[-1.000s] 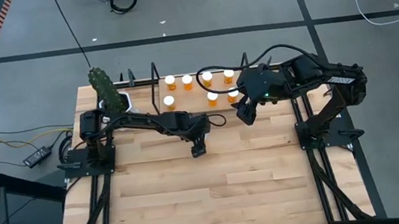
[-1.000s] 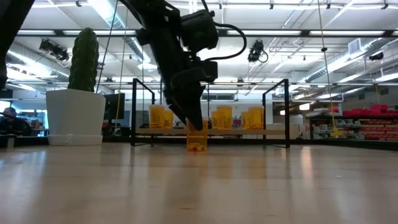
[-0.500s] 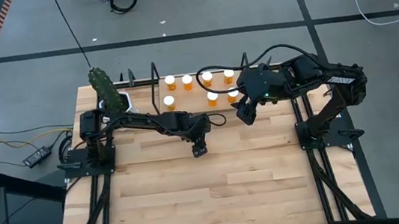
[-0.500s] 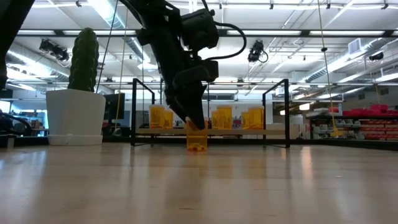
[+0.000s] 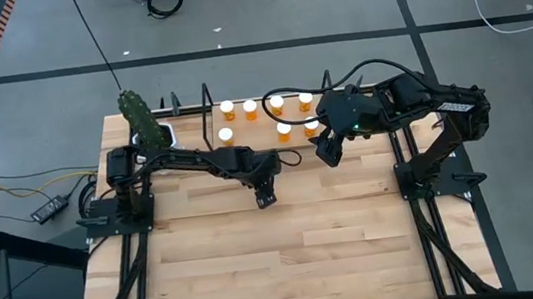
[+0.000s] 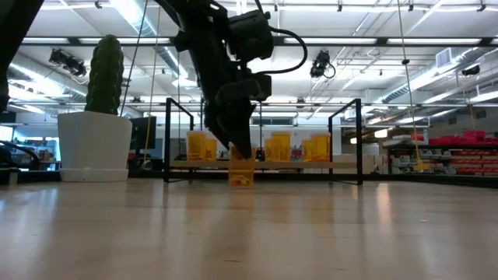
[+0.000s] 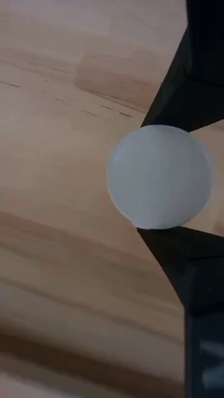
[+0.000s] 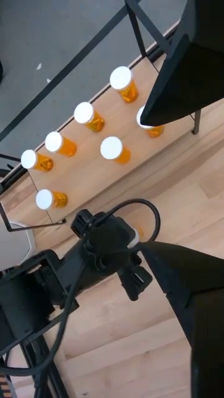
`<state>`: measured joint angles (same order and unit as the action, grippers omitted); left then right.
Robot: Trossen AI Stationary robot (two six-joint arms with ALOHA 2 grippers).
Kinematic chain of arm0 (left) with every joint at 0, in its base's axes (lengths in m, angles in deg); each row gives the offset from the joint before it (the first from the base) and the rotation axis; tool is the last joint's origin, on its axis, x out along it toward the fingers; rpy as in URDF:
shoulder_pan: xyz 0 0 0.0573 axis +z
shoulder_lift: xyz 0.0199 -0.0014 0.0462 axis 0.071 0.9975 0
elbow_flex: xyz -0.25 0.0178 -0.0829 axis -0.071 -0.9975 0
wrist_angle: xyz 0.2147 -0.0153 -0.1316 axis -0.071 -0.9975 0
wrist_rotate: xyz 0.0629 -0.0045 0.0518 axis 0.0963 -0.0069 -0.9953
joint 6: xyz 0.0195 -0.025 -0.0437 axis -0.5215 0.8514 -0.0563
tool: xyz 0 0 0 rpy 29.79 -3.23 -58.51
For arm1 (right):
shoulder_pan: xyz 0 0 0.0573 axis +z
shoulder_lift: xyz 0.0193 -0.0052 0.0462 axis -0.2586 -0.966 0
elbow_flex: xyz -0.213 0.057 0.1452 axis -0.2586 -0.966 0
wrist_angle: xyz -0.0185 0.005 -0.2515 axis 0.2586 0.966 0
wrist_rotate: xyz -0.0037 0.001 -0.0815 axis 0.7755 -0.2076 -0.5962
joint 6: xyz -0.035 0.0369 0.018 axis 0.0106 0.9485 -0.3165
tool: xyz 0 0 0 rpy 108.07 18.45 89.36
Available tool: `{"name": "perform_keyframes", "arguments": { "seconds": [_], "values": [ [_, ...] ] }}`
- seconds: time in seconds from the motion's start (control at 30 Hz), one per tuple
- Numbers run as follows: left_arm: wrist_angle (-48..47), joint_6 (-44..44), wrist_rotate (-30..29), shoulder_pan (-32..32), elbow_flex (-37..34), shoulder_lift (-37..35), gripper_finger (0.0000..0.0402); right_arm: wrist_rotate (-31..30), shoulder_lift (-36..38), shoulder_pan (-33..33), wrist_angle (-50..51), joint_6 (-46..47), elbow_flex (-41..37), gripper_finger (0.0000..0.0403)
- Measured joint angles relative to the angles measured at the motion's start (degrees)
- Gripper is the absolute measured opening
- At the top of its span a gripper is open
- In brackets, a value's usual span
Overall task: Pick and place medicine bottles onto shelf by color
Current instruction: Put the orange pill bottle on the shelf
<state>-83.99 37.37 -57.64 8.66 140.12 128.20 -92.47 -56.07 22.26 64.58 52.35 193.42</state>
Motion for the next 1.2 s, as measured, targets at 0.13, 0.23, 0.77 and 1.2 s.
{"name": "perform_keyframes", "arguments": {
  "seconds": [0.13,0.23,0.77,1.2],
  "values": [
    [-5.5,-1.4,0.0,1.8,3.8,0.0,0.0224,-0.5,0.0,-0.3,0.0,0.0,0.0,0.0328],
    [-8.5,-4.8,0.0,4.3,7.7,-0.1,0.0209,-0.8,0.0,-0.8,0.0,0.0,0.0,0.0328],
    [-13.1,-11.9,1.6,20.6,13.4,-0.1,0.0214,-0.9,0.0,-1.9,0.0,0.0,0.0,0.0328],
    [-9.0,-9.7,2.0,21.2,11.3,-0.1,0.0225,-0.8,0.0,-4.0,0.0,0.0,0.0,0.0328]
  ]
}}
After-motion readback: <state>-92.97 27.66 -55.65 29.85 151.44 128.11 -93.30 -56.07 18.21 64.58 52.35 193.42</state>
